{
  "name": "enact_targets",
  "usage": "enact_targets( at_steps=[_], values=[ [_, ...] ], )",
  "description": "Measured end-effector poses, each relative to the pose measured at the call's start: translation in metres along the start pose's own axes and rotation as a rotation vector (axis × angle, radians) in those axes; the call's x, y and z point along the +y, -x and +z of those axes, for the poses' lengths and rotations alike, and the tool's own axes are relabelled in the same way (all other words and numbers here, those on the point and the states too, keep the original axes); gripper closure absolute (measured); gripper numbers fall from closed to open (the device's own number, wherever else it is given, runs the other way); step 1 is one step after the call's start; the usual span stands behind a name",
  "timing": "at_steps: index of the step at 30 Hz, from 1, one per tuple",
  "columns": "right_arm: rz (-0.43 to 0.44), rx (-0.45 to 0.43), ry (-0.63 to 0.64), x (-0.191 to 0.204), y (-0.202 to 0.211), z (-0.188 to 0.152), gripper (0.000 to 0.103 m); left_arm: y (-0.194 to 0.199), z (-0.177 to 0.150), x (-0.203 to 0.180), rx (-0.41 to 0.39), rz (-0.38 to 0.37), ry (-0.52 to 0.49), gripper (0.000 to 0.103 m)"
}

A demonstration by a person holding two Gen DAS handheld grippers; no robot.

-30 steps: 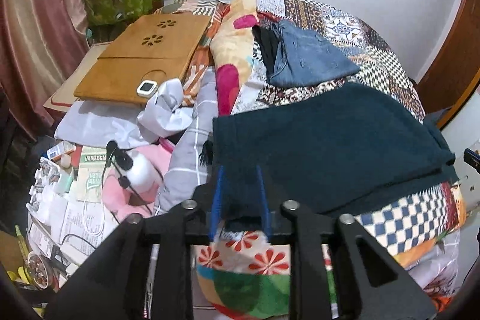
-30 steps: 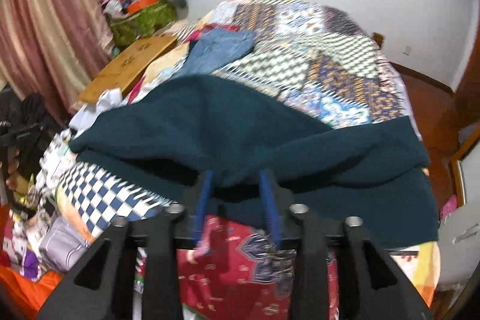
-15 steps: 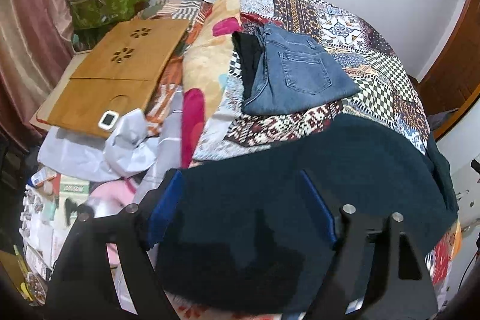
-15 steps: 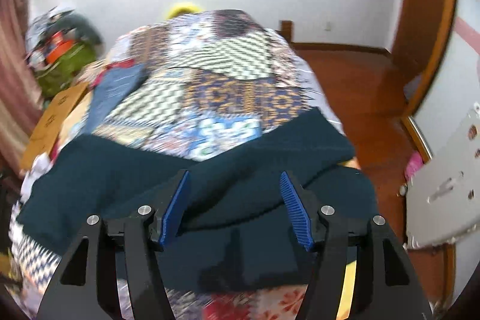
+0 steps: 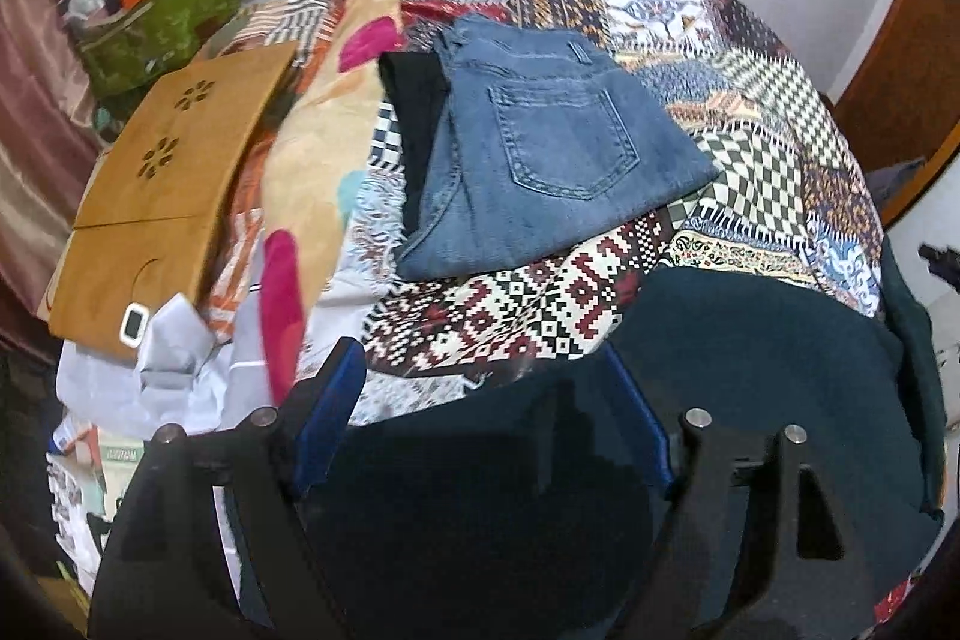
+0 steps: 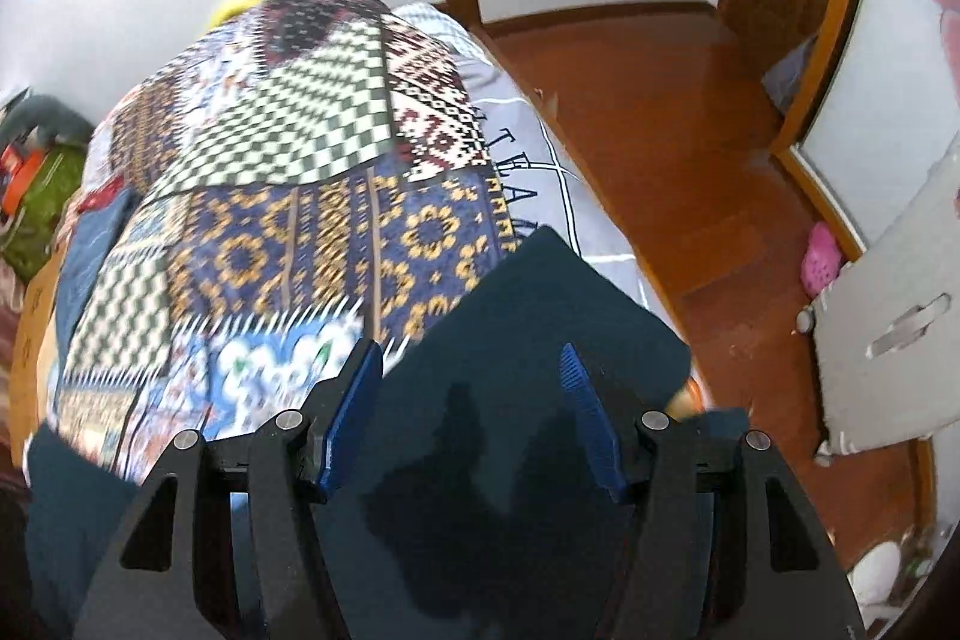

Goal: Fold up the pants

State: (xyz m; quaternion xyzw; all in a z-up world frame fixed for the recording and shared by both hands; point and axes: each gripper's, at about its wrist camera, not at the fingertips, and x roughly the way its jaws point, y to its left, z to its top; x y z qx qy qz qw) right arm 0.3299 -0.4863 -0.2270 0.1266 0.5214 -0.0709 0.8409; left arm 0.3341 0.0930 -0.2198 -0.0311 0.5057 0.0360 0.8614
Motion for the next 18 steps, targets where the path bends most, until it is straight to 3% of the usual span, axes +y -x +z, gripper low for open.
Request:
enact_targets(
  at_steps=[7, 10, 13, 15, 18],
  values=[
    [-0.026, 0.124, -0.076, -0.013, -0.066, 0.023, 0.051, -0.031, 0.001, -0.015, 0.054, 0.012, -0.042, 0.024],
    [-0.020, 0.196, -0.093, -0.017, -0.088, 0.016, 0.066, -0.039, 0.000, -0.019, 0.072, 0.010, -0.053, 0.024],
    [-0.020, 0.172, -0.087, -0.018, -0.089, 0.006, 0.074, -0.042, 0.000, -0.021, 0.077, 0.017, -0.056, 0.024],
    [-0.028, 0.147, -0.108, -0.023, -0.084, 0.000, 0.091, -0.041, 0.000, -0.023, 0.078, 0.024, -0.054, 0.024],
    [-0.008, 0.127, -0.121, -0.034, -0.073, -0.006, 0.095, -0.034, 0.001, -0.028, 0.073, 0.025, -0.054, 0.024]
  ],
)
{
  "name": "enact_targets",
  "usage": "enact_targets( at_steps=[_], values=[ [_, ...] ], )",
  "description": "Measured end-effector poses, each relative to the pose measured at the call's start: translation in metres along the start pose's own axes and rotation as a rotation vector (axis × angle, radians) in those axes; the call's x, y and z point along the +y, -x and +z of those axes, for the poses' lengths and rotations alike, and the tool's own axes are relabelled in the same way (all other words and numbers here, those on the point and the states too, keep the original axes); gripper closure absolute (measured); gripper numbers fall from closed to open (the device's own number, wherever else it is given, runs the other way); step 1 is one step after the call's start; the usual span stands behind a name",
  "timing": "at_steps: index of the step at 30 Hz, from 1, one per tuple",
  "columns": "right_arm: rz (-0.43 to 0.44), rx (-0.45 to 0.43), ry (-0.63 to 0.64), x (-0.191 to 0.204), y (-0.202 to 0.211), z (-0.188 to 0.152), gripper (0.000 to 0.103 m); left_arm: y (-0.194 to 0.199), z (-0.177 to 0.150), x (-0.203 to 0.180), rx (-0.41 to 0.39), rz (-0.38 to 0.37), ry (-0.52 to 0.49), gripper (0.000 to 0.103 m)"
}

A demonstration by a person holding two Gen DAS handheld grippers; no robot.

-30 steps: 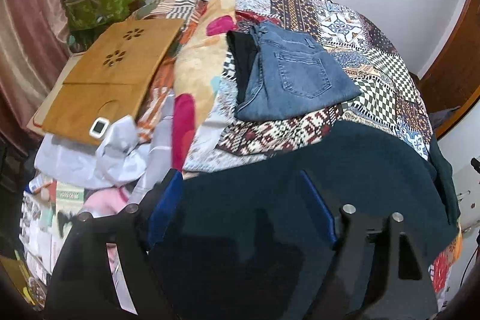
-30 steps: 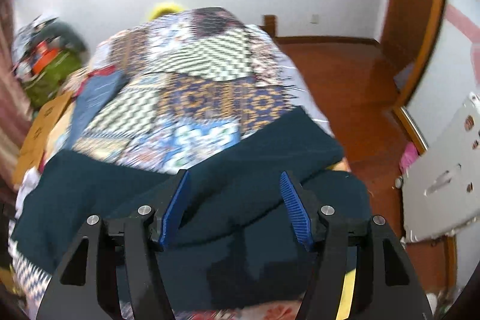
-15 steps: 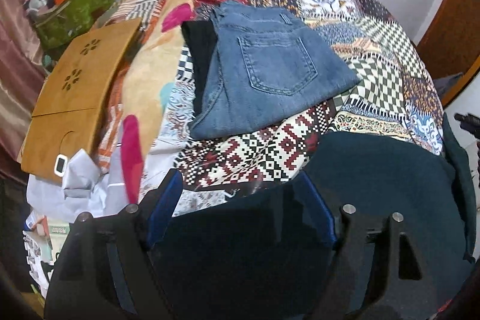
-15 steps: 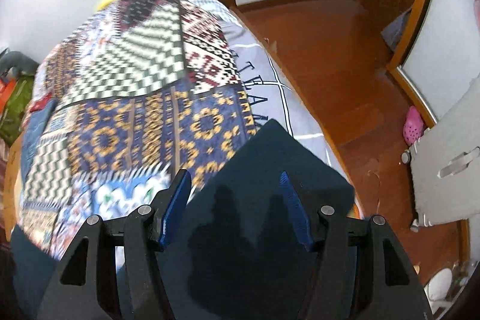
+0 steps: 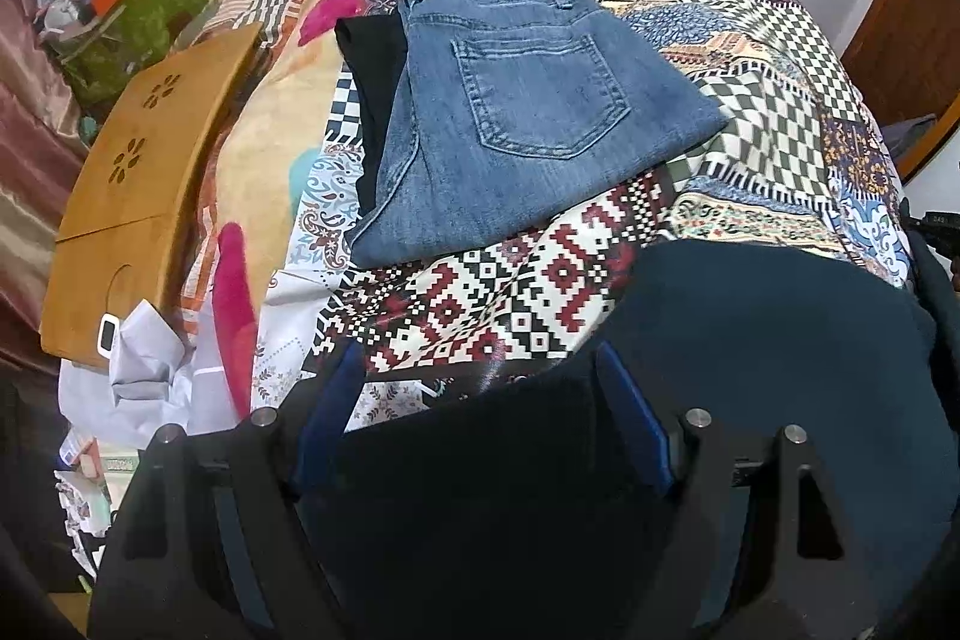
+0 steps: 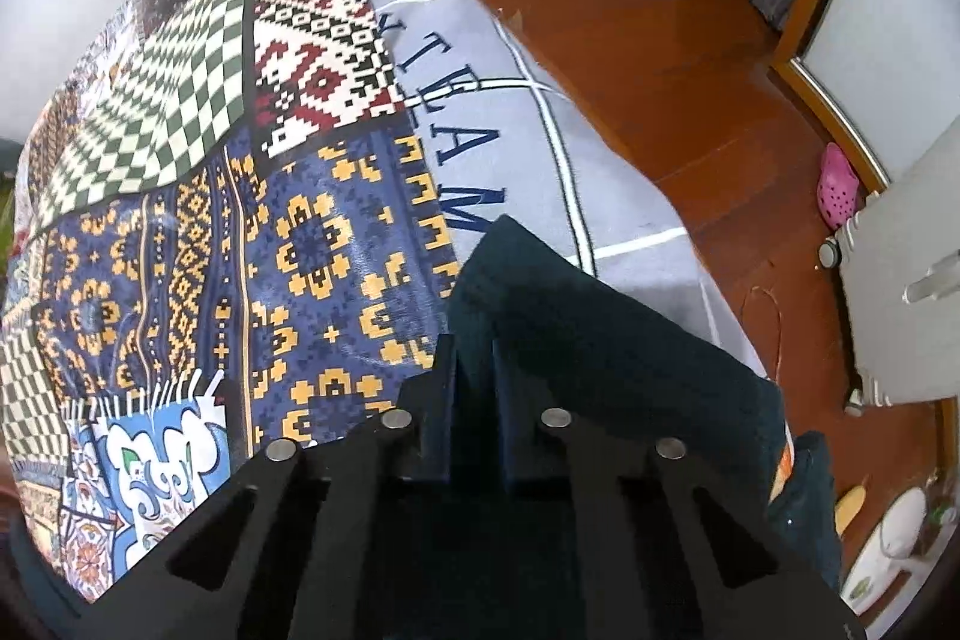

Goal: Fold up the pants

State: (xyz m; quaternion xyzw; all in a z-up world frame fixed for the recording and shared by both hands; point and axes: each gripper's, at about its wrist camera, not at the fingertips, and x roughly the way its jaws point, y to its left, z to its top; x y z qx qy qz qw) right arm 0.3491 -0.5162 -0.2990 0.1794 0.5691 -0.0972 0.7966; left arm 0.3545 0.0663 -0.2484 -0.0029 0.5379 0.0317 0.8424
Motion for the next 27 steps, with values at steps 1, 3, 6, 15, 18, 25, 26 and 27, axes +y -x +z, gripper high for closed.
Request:
enact_targets(
  at_steps=[1, 3, 6, 15, 18, 25, 26, 27],
  values=[
    [0.003, -0.010, 0.002, -0.003, 0.006, -0.002, 0.095, 0.003, 0.000, -0.001, -0.004, -0.006, -0.001, 0.024],
    [0.004, -0.042, 0.007, -0.009, 0.022, -0.005, 0.095, 0.010, -0.001, -0.006, -0.009, -0.017, -0.006, 0.024],
    [0.019, -0.099, 0.007, -0.020, 0.058, -0.010, 0.095, 0.022, -0.005, -0.018, -0.015, -0.025, -0.026, 0.024],
    [0.108, -0.319, -0.011, -0.070, 0.187, -0.010, 0.095, 0.048, -0.028, -0.075, -0.001, -0.079, -0.122, 0.024],
    [0.123, -0.388, -0.009, -0.075, 0.211, -0.012, 0.095, 0.055, -0.039, -0.095, 0.006, -0.113, -0.162, 0.024],
    [0.086, -0.325, -0.029, -0.109, 0.189, -0.041, 0.095, 0.059, -0.061, -0.125, 0.032, -0.137, -0.196, 0.024],
    [0.078, -0.304, -0.041, -0.116, 0.183, -0.047, 0.095, 0.059, -0.064, -0.127, 0.035, -0.135, -0.198, 0.024],
    [0.064, -0.275, -0.053, -0.124, 0.171, -0.055, 0.095, 0.059, -0.066, -0.129, 0.038, -0.131, -0.200, 0.024]
  ],
)
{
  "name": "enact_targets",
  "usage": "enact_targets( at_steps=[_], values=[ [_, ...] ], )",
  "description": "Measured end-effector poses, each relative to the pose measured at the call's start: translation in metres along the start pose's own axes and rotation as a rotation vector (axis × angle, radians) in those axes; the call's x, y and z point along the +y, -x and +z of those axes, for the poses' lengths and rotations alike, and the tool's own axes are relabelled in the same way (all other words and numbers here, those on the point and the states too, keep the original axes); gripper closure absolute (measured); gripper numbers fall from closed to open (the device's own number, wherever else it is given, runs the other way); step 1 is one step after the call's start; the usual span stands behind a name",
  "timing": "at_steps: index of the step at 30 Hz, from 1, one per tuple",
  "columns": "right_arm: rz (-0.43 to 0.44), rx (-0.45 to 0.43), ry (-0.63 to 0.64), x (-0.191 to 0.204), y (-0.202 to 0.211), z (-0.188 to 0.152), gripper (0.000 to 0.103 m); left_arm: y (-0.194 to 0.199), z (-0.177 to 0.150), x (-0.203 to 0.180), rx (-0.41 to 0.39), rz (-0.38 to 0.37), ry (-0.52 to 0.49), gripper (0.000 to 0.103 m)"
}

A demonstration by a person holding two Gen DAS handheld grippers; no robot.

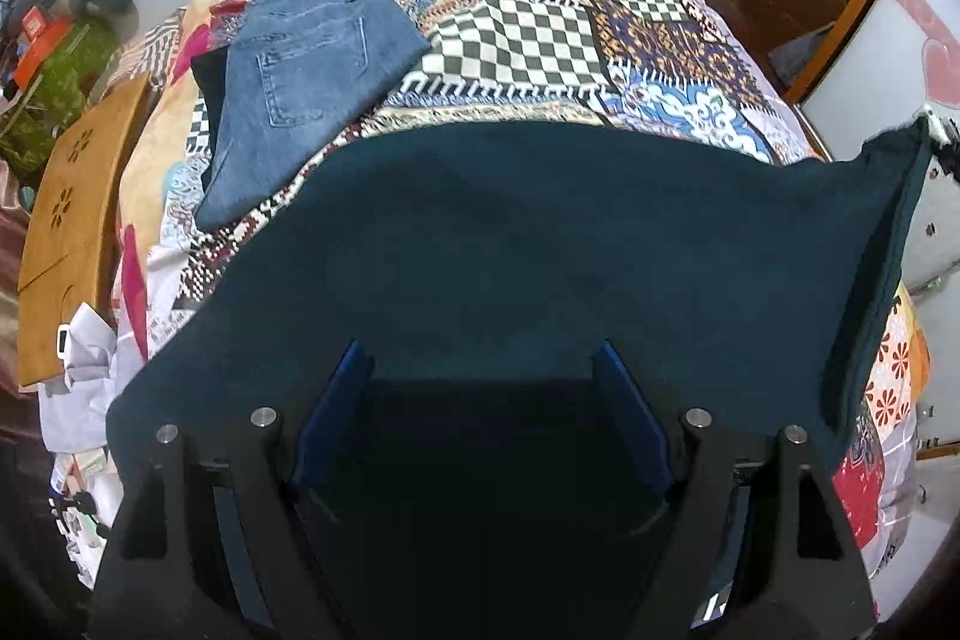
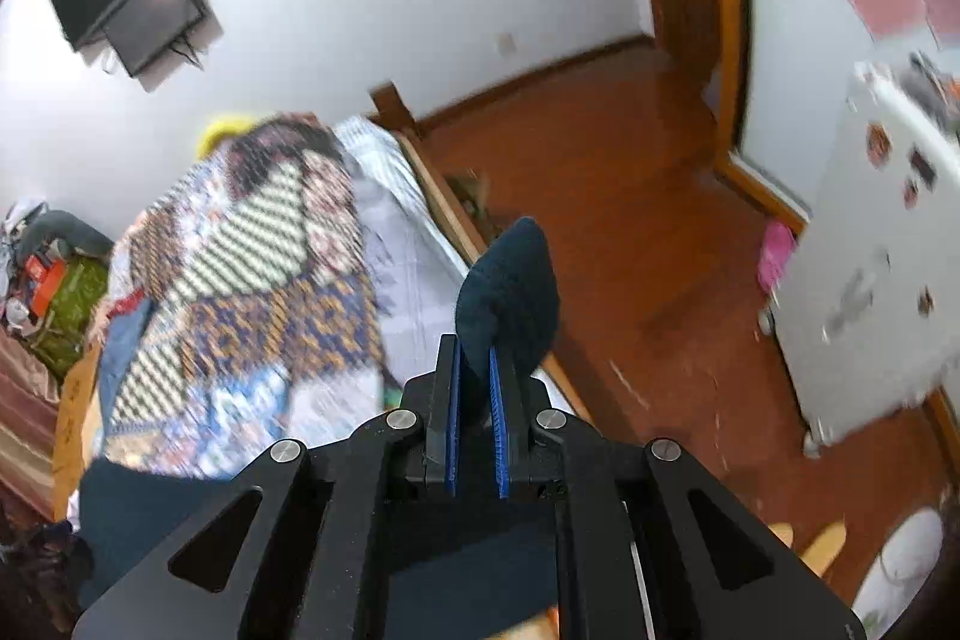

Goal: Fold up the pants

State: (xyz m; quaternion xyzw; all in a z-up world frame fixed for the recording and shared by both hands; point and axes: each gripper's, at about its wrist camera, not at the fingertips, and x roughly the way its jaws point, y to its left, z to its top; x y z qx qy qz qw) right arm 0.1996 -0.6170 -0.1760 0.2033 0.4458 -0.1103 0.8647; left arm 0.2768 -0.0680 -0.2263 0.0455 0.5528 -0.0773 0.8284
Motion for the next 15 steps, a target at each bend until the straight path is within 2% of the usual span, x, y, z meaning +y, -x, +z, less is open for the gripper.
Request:
enact_targets(
  at_steps=[4, 9, 13, 15],
  values=[
    [-0.047, 0.087, -0.030, -0.025, -0.022, -0.036, 0.095, -0.001, -0.007, -0.006, 0.004, 0.016, -0.010, 0.024],
    [-0.089, 0.171, -0.049, -0.045, -0.029, -0.070, 0.093, 0.001, -0.010, -0.001, 0.000, 0.009, 0.021, 0.024],
    [-0.126, 0.205, -0.067, -0.054, -0.021, -0.077, 0.083, 0.005, -0.012, 0.005, -0.019, 0.013, 0.041, 0.024],
    [-0.173, 0.195, -0.059, -0.054, -0.011, -0.072, 0.070, 0.012, -0.012, 0.010, -0.052, 0.018, 0.057, 0.024]
  ],
)
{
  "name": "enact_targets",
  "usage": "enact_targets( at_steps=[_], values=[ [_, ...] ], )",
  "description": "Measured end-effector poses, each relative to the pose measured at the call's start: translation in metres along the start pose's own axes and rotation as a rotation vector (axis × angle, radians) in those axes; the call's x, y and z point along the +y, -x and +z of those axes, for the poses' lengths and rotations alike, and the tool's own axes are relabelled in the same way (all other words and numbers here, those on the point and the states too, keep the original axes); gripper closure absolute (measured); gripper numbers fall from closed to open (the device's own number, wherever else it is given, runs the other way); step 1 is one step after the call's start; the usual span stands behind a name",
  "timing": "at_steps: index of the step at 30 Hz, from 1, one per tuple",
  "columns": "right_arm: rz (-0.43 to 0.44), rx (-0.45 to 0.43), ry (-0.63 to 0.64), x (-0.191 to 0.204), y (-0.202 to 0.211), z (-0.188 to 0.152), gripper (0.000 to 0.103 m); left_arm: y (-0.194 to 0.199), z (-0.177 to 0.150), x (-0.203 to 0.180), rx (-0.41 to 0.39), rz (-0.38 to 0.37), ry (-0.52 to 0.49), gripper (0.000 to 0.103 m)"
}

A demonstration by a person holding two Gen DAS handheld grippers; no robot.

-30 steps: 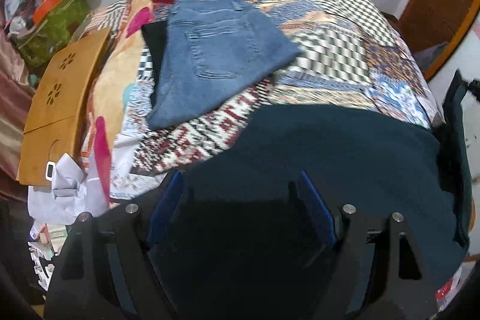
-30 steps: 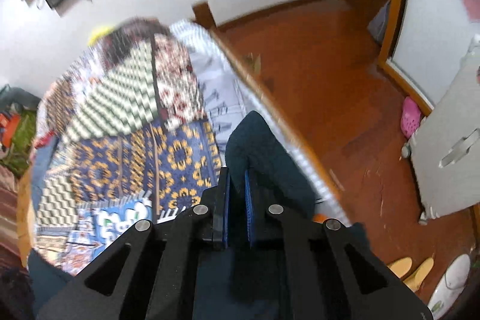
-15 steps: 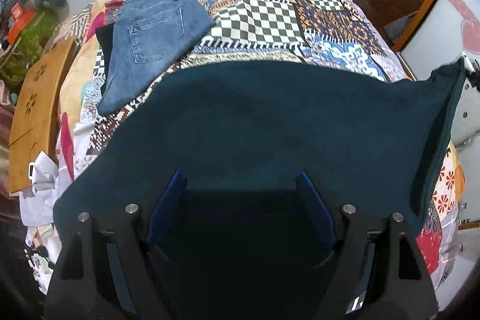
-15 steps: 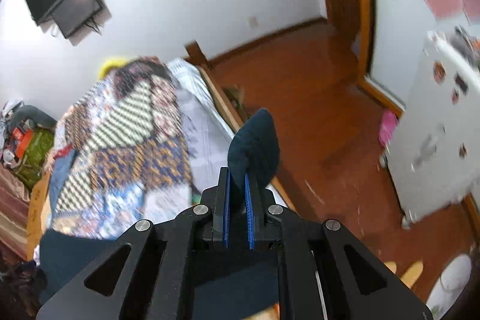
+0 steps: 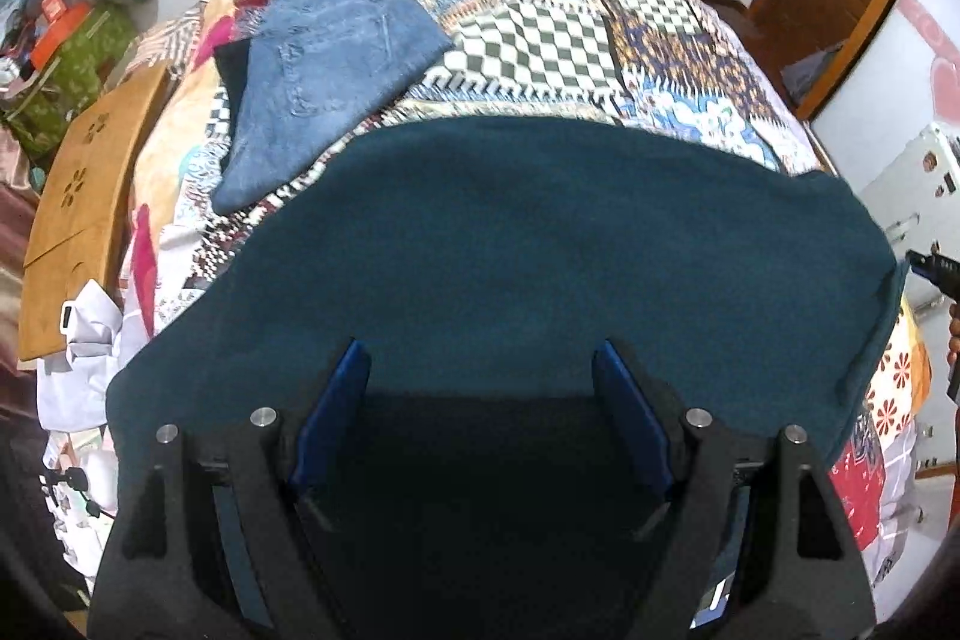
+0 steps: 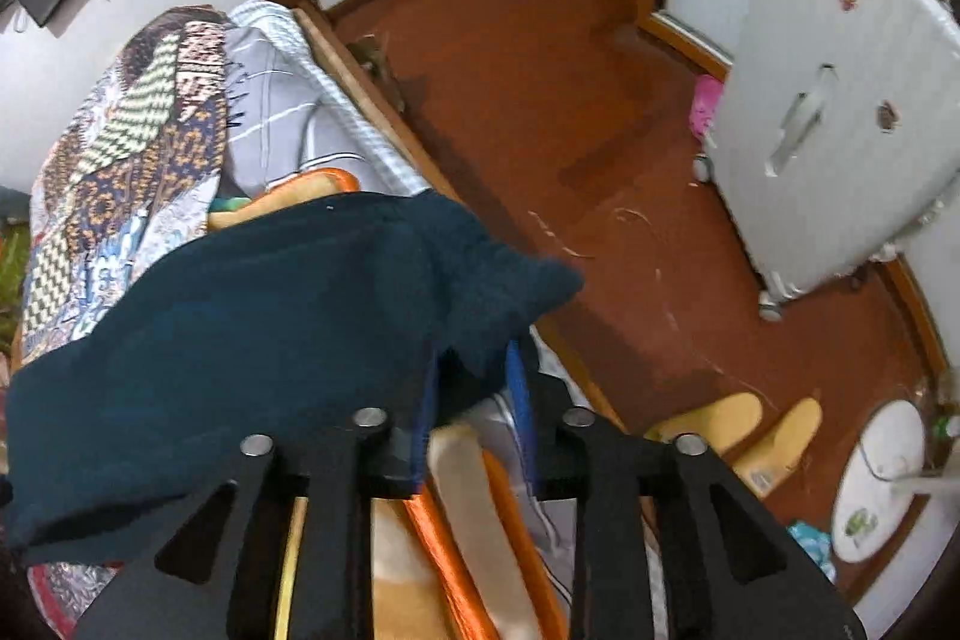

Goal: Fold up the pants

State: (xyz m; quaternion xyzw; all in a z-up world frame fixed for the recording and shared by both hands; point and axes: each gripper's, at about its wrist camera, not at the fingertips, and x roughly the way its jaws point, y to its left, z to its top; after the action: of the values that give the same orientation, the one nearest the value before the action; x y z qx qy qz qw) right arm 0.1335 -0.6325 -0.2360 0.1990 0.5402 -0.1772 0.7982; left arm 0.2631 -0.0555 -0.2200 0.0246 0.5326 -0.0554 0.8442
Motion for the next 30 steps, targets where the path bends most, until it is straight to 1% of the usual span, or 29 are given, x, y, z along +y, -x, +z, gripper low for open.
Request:
enact_targets(
  at_steps=[2, 4, 6, 9, 10, 12, 13, 14, 16, 20, 22, 24, 26, 29, 30],
  values=[
    [-0.012, -0.040, 0.019, 0.005, 0.017, 0.004, 0.066, 0.009, 0.000, 0.008, -0.037, 0.004, 0.018, 0.024],
    [-0.011, -0.076, 0.053, 0.014, 0.031, 0.006, 0.065, 0.023, 0.002, 0.020, -0.090, 0.017, 0.045, 0.024],
    [-0.001, -0.120, 0.103, 0.033, 0.049, 0.009, 0.064, 0.039, 0.002, 0.036, -0.146, 0.038, 0.075, 0.024],
    [0.041, -0.188, 0.197, 0.074, 0.076, 0.010, 0.063, 0.057, 0.004, 0.063, -0.210, 0.072, 0.119, 0.024],
    [0.062, -0.210, 0.230, 0.091, 0.084, 0.010, 0.062, 0.066, 0.004, 0.077, -0.235, 0.090, 0.142, 0.020],
    [0.119, -0.252, 0.303, 0.131, 0.100, 0.008, 0.055, 0.075, 0.001, 0.098, -0.260, 0.099, 0.178, 0.016],
    [0.139, -0.266, 0.330, 0.145, 0.104, 0.005, 0.054, 0.082, -0.001, 0.116, -0.282, 0.105, 0.207, 0.016],
    [0.169, -0.281, 0.369, 0.166, 0.109, 0.002, 0.054, 0.085, -0.003, 0.124, -0.290, 0.112, 0.222, 0.016],
    [0.220, -0.292, 0.441, 0.205, 0.113, -0.006, 0.054, 0.092, -0.008, 0.153, -0.308, 0.143, 0.261, 0.015],
    [0.308, -0.289, 0.589, 0.286, 0.111, -0.026, 0.054, 0.091, -0.020, 0.205, -0.283, 0.205, 0.302, 0.015],
    [0.341, -0.273, 0.653, 0.322, 0.106, -0.038, 0.053, 0.084, -0.026, 0.225, -0.258, 0.217, 0.315, 0.015],
    [0.367, -0.253, 0.714, 0.360, 0.100, -0.050, 0.053, 0.074, -0.034, 0.245, -0.228, 0.219, 0.334, 0.015],
    [0.397, -0.220, 0.776, 0.397, 0.091, -0.063, 0.053, 0.058, -0.042, 0.266, -0.188, 0.205, 0.358, 0.015],
    [0.423, -0.175, 0.853, 0.438, 0.077, -0.078, 0.053, 0.032, -0.054, 0.283, -0.122, 0.193, 0.378, 0.016],
    [0.431, -0.157, 0.882, 0.454, 0.070, -0.084, 0.053, 0.020, -0.059, 0.288, -0.095, 0.181, 0.388, 0.018]
  ],
)
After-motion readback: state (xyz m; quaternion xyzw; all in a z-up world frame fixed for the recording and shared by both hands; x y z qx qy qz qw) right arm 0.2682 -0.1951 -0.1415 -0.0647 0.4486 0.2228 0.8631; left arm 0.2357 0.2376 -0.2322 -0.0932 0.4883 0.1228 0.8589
